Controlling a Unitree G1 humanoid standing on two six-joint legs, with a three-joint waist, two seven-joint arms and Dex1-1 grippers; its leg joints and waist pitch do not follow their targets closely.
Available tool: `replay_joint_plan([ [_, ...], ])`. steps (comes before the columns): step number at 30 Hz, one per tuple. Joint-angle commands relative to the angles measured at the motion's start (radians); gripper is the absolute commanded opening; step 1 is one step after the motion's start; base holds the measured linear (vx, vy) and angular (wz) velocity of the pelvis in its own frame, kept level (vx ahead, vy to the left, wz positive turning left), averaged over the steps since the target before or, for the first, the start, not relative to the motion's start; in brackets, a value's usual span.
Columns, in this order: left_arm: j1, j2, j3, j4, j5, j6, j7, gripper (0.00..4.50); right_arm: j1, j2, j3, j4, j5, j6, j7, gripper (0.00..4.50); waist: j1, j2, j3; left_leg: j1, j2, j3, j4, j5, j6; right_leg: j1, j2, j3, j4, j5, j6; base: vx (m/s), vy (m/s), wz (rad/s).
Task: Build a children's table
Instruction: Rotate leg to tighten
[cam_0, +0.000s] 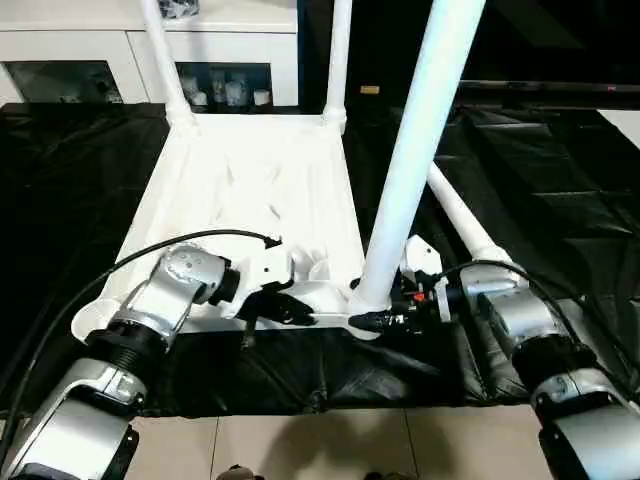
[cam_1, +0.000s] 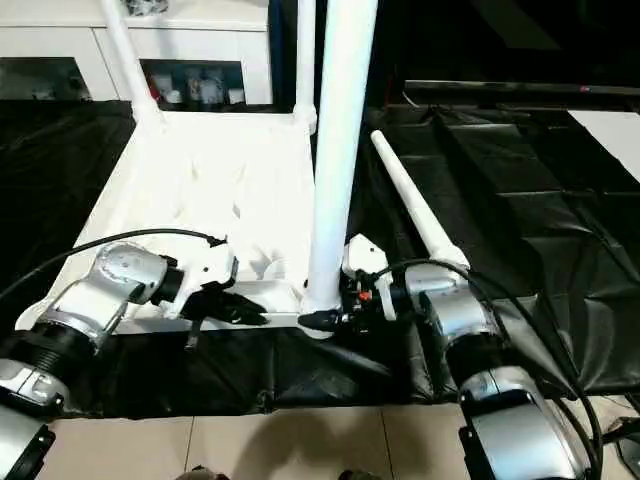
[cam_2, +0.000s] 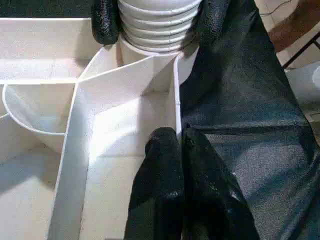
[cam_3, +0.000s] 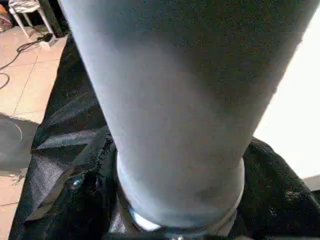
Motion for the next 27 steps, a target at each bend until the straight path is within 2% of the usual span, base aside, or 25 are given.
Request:
replay_joint_plan([
  [1,-0.008,-0.013,-0.024,0.011,0.01,0.003,-0.004,0.0,0.018,0.01,0.002,-0.02,0.015,0.025,-0.018,2.84,-0.003,0.003,-0.073,0.011,0.023,0.006,-0.068,-0.251,0.052,0.06,-0.043,0.043,-0.053,-0.269,-0.233,0.0,0.0,0.0],
  [2,-0.009,-0.017,-0.021,0.014,0.012,0.006,0.01,0.0,0.021,0.014,-0.003,-0.021,0.016,0.027,-0.03,2.8,-0.003,0.003,-0.073,0.011,0.024,0.006,-0.069,-0.253,0.051,0.061,-0.044,0.043,-0.053,-0.276,-0.23,0.0,0.0,0.0],
  [4,-0.014,-0.05,0.004,0.027,0.016,0.05,0.101,0.0,0.024,0.05,-0.04,0.005,0.013,0.026,-0.157,2.76,-0.006,0.003,-0.064,0.018,0.023,0.006,-0.072,-0.311,0.032,0.053,-0.047,0.043,-0.066,-0.38,-0.207,0.0,0.0,0.0],
  [5,-0.017,-0.066,0.017,0.029,0.011,0.076,0.136,0.0,0.021,0.069,-0.058,0.025,0.007,0.021,-0.233,2.76,-0.009,0.003,-0.063,0.019,0.023,0.003,-0.073,-0.325,0.022,0.052,-0.048,0.043,-0.068,-0.411,-0.197,0.0,0.0,0.0],
  [6,-0.02,-0.091,0.032,0.028,0.008,0.11,0.188,0.0,0.016,0.099,-0.086,0.053,-0.002,0.011,-0.356,2.76,-0.016,0.001,-0.062,0.02,0.019,-0.001,-0.074,-0.351,0.006,0.052,-0.05,0.039,-0.074,-0.477,-0.174,0.0,0.0,0.0],
  [7,-0.022,-0.1,0.036,0.026,0.008,0.121,0.209,0.0,0.014,0.111,-0.096,0.066,-0.006,0.008,-0.405,2.76,-0.023,0.001,-0.06,0.025,0.016,-0.004,-0.072,-0.372,-0.003,0.046,-0.051,0.037,-0.084,-0.539,-0.148,0.0,0.0,0.0],
  [8,-0.024,-0.114,0.042,0.023,0.011,0.138,0.241,0.0,0.011,0.127,-0.109,0.083,-0.012,0.003,-0.473,2.75,-0.023,0.001,-0.06,0.025,0.016,-0.004,-0.072,-0.372,-0.003,0.046,-0.051,0.037,-0.084,-0.539,-0.148,0.0,0.0,0.0],
  [9,-0.025,-0.133,0.05,0.017,0.013,0.161,0.281,0.0,0.01,0.151,-0.125,0.098,-0.014,-0.003,-0.553,2.74,-0.038,0.0,-0.057,0.02,0.01,-0.011,-0.072,-0.389,-0.009,0.05,-0.051,0.029,-0.092,-0.608,-0.11,0.0,0.0,0.0],
  [10,-0.025,-0.14,0.053,0.014,0.014,0.169,0.294,0.0,0.009,0.16,-0.13,0.103,-0.011,0.0,-0.574,2.74,-0.049,-0.002,-0.057,0.015,0.008,-0.014,-0.073,-0.404,-0.006,0.052,-0.049,0.023,-0.099,-0.636,-0.089,0.0,0.0,0.0],
  [11,-0.023,-0.162,0.056,0.001,0.017,0.192,0.327,0.0,0.006,0.191,-0.142,0.117,-0.008,0.007,-0.644,2.74,-0.053,-0.001,-0.058,0.014,0.008,-0.015,-0.073,-0.41,-0.003,0.052,-0.05,0.022,-0.101,-0.641,-0.084,0.0,0.0,0.0],
  [12,-0.021,-0.18,0.057,-0.01,0.021,0.21,0.352,0.0,0.003,0.219,-0.148,0.129,-0.01,0.011,-0.705,2.74,-0.059,-0.002,-0.06,0.02,0.008,-0.015,-0.07,-0.417,-0.002,0.045,-0.049,0.022,-0.104,-0.635,-0.086,0.0,0.0,0.0],
  [13,-0.018,-0.19,0.057,-0.019,0.024,0.218,0.366,0.0,0.0,0.235,-0.15,0.138,-0.015,0.008,-0.747,2.74,-0.069,-0.003,-0.058,0.02,0.005,-0.015,-0.069,-0.429,0.004,0.042,-0.046,0.02,-0.106,-0.635,-0.09,0.0,0.0,0.0],
  [16,-0.008,-0.21,0.052,-0.047,0.028,0.235,0.387,0.0,-0.024,0.28,-0.152,0.174,-0.031,0.013,-0.859,2.74,-0.086,0.0,-0.059,0.017,0.003,-0.018,-0.068,-0.443,0.007,0.042,-0.046,0.016,-0.107,-0.644,-0.086,0.0,0.0,0.0],
  [17,0.003,-0.217,0.044,-0.07,0.031,0.242,0.387,0.0,-0.033,0.303,-0.144,0.189,-0.052,-0.008,-0.9,2.74,-0.088,0.002,-0.06,0.015,0.003,-0.019,-0.068,-0.442,0.006,0.043,-0.048,0.016,-0.107,-0.641,-0.087,0.0,0.0,0.0],
  [18,0.01,-0.218,0.037,-0.082,0.034,0.244,0.386,0.0,-0.036,0.312,-0.134,0.195,-0.071,-0.032,-0.911,2.74,-0.094,-0.001,-0.059,0.01,0.004,-0.02,-0.069,-0.443,0.008,0.045,-0.049,0.015,-0.107,-0.642,-0.083,0.0,0.0,0.0],
  [19,0.013,-0.217,0.034,-0.085,0.038,0.243,0.388,0.0,-0.035,0.316,-0.133,0.196,-0.071,-0.041,-0.898,2.74,-0.093,0.001,-0.061,0.01,0.004,-0.019,-0.069,-0.441,0.012,0.044,-0.047,0.017,-0.106,-0.63,-0.085,0.0,0.0,0.0],
  [20,0.014,-0.216,0.034,-0.085,0.039,0.242,0.39,0.0,-0.035,0.317,-0.134,0.196,-0.07,-0.042,-0.893,3.09,-0.093,0.001,-0.061,0.01,0.004,-0.019,-0.069,-0.441,0.012,0.044,-0.047,0.017,-0.106,-0.63,-0.085,0.0,0.0,0.0],
  [21,0.014,-0.212,0.034,-0.082,0.039,0.236,0.387,0.0,-0.032,0.316,-0.14,0.191,-0.057,-0.039,-0.868,3.44,-0.093,0.0,-0.06,0.015,0.004,-0.016,-0.068,-0.445,0.023,0.039,-0.044,0.021,-0.105,-0.608,-0.1,0.0,0.0,0.0],
  [23,0.014,-0.201,0.031,-0.076,0.041,0.218,0.377,0.0,-0.031,0.309,-0.154,0.184,-0.031,-0.039,-0.817,3.46,-0.091,0.003,-0.061,0.016,0.006,-0.014,-0.07,-0.443,0.029,0.039,-0.043,0.024,-0.101,-0.575,-0.117,0.0,0.0,0.0],
  [26,0.018,-0.183,0.026,-0.079,0.034,0.206,0.352,0.0,-0.03,0.279,-0.148,0.168,-0.034,-0.057,-0.769,3.85,-0.081,0.003,-0.066,0.014,0.011,-0.01,-0.072,-0.412,0.036,0.043,-0.043,0.033,-0.088,-0.475,-0.16,0.0,0.0,0.0],
  [27,0.019,-0.177,0.025,-0.08,0.027,0.195,0.333,0.0,-0.028,0.265,-0.145,0.159,-0.032,-0.056,-0.745,3.85,-0.077,0.005,-0.069,0.016,0.013,-0.007,-0.071,-0.393,0.04,0.043,-0.042,0.037,-0.084,-0.424,-0.182,0.0,0.0,0.0],
])
